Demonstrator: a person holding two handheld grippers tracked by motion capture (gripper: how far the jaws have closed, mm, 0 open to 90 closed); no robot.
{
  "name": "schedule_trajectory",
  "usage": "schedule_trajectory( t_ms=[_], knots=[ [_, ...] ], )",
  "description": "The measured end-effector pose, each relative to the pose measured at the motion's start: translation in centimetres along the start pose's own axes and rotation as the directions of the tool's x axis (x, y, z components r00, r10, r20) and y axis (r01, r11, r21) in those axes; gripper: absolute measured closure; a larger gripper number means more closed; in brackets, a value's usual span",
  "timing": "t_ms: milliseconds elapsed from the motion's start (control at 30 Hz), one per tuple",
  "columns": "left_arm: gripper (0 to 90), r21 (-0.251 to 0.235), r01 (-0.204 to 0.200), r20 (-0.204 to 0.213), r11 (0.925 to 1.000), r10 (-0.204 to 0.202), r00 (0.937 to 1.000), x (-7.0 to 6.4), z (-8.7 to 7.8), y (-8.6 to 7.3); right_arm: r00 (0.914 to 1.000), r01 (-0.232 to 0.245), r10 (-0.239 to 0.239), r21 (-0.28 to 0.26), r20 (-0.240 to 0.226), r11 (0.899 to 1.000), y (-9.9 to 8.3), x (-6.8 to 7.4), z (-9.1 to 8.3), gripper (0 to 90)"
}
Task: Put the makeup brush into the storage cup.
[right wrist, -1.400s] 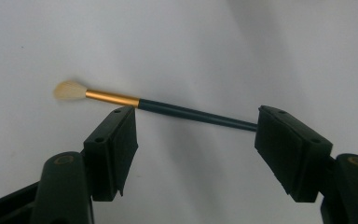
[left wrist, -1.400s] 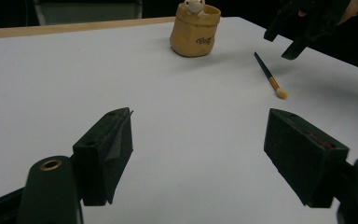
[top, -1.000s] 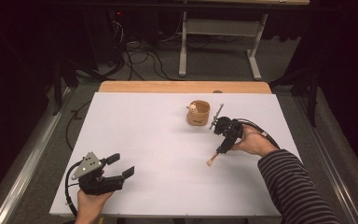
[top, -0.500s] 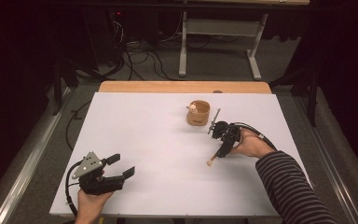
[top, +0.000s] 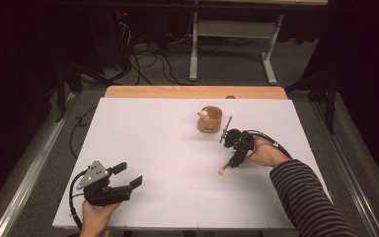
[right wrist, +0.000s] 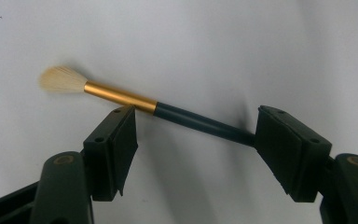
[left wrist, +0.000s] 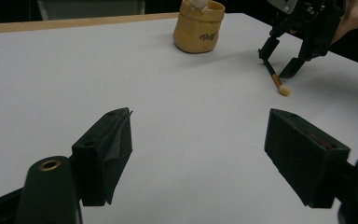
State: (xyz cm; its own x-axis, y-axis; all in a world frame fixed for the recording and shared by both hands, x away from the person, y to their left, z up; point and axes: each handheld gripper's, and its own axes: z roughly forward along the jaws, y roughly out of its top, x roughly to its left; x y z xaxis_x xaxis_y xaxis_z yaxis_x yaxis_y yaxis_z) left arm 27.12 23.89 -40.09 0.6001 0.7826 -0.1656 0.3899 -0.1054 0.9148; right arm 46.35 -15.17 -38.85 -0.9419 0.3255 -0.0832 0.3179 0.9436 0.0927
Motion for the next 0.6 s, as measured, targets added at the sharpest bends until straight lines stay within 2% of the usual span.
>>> schedule_trajectory(
  t_ms=[600],
  knots=[
    [24.0, -0.006, 0.000, -0.003, 1.0000, 0.000, 1.0000, 0.00, -0.04, 0.02, 0.9998, 0.019, -0.019, 0.007, 0.005, 1.000, 0.12, 0.07, 0.02, 31.9]
  ],
)
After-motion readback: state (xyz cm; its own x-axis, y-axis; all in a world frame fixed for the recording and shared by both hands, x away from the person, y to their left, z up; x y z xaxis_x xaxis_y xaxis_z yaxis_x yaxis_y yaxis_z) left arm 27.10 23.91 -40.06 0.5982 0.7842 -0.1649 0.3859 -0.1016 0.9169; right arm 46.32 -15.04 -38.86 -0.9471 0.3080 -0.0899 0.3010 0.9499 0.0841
